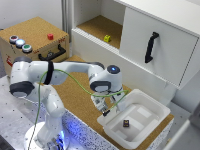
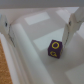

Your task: Go towards the purple block and grasp it

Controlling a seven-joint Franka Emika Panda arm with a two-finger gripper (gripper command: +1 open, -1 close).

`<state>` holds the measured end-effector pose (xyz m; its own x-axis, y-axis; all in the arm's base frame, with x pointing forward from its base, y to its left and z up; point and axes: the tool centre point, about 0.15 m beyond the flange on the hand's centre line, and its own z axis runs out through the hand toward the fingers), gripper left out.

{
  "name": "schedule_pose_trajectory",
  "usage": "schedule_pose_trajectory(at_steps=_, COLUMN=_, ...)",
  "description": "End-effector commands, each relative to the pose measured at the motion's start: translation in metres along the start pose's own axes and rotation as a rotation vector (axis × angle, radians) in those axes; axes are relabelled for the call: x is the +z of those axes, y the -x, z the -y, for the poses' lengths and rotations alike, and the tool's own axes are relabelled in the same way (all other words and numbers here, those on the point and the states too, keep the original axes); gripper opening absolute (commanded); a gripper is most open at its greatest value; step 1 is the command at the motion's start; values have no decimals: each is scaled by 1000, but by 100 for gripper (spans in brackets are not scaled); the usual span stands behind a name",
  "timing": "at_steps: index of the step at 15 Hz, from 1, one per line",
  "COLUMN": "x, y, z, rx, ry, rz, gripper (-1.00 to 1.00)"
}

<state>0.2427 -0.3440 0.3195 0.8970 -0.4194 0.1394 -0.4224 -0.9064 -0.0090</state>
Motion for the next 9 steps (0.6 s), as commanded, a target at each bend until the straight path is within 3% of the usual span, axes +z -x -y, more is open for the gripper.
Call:
schedule_pose_trajectory(at_steps=1, x=38, y=-14, z=-23, rx=38, ry=-58, rz=51, gripper=100)
schedule_pose_trajectory(at_steps=9, x=68, y=-18, z=-43, rx=144, ry=-65, rz=-29, gripper=100)
